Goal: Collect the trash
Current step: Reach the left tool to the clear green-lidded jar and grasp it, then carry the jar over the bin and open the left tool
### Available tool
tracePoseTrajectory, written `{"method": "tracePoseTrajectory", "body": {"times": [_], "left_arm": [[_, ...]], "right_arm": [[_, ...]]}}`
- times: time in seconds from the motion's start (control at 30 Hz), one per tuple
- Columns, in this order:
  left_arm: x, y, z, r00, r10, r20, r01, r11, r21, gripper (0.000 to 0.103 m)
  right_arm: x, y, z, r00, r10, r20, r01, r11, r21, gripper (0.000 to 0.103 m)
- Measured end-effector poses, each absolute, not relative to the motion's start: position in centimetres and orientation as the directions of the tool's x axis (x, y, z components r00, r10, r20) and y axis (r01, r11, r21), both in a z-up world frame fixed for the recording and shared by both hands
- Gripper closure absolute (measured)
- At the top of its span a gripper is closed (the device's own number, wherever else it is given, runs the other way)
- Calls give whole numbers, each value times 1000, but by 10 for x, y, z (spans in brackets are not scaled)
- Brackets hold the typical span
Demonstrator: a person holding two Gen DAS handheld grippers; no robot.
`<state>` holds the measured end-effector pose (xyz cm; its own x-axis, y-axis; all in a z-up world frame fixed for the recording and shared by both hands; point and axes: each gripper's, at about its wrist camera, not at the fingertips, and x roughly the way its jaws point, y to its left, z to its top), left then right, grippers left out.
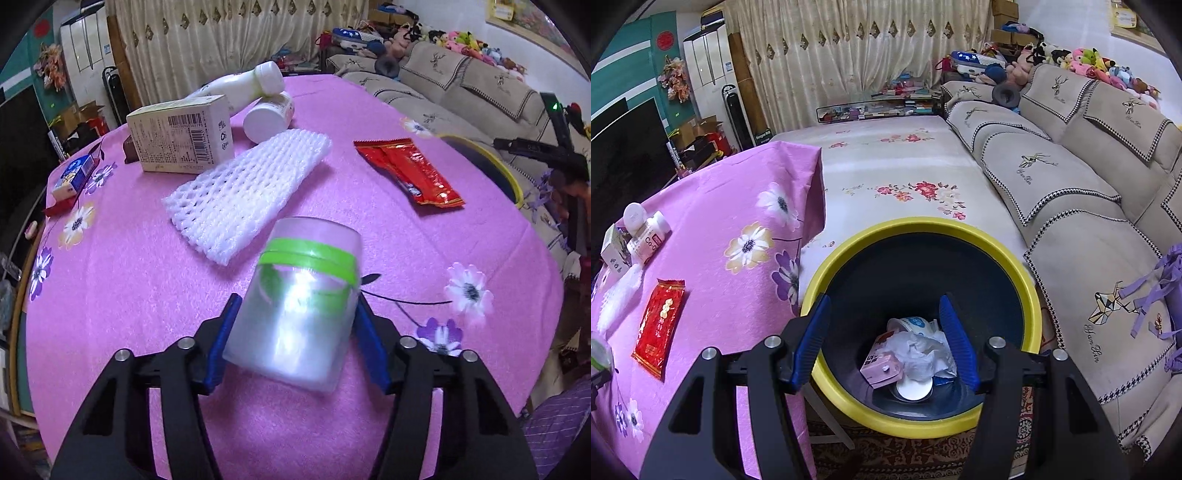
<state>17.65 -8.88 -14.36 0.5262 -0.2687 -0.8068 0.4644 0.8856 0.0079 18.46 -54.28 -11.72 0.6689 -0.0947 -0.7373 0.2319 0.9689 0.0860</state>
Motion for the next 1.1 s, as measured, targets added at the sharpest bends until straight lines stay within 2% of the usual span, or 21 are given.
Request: {"method": "tracePoseTrajectory", "body": {"times": [0.13, 0.57, 0.9, 1.1], "left_arm": [[163, -97, -125, 556, -291, -778, 484, 875, 18, 50], [167, -155, -91, 555, -372, -744, 560, 828, 3, 50], [209, -310, -81, 403, -530, -746, 778, 627, -25, 50], [238, -415, -106, 279, -537, -796, 843, 535, -65, 50]], "right_arm": [[178, -544, -117, 675, -85, -733, 228, 969, 98, 45], [156, -564, -113, 703, -73, -707, 240, 961, 140, 45], [118, -599, -95, 733, -145, -664, 306, 943, 132, 45], [91, -627, -92, 725, -198, -659, 367, 922, 127, 45]]}}
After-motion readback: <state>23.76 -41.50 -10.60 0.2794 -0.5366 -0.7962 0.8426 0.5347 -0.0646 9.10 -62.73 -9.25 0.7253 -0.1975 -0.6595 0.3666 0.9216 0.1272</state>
